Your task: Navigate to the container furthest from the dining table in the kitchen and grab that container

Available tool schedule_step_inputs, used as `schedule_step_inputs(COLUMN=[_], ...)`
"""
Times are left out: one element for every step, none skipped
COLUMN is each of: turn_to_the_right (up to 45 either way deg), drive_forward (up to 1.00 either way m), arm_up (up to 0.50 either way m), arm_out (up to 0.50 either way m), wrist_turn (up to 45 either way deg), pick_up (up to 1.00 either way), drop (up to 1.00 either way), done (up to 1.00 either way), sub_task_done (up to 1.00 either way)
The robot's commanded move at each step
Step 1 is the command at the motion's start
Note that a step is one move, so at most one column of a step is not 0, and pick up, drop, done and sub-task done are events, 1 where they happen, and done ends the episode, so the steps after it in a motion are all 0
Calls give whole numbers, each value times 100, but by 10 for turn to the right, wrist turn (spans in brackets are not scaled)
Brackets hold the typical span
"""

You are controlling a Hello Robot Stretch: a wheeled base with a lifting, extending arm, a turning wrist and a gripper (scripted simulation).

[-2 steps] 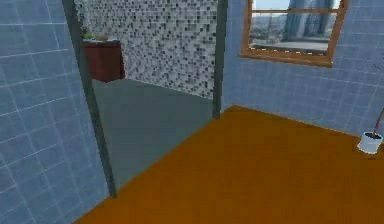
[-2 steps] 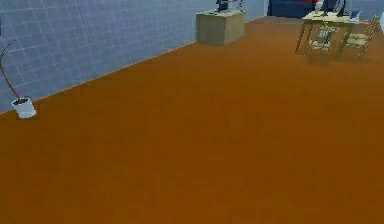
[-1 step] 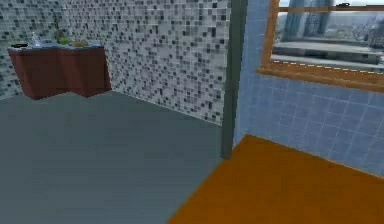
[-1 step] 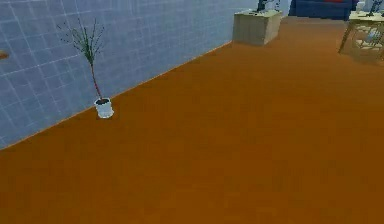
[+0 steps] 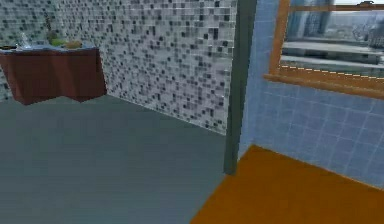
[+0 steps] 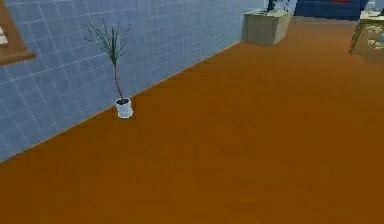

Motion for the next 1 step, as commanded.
schedule_step_inputs(turn_to_the_right=[-90], drive_forward=[0], arm_up=[0], arm_out=[0], wrist_turn=[0], pick_up=[0], drop=[0], done=[0], sub_task_done=[0])
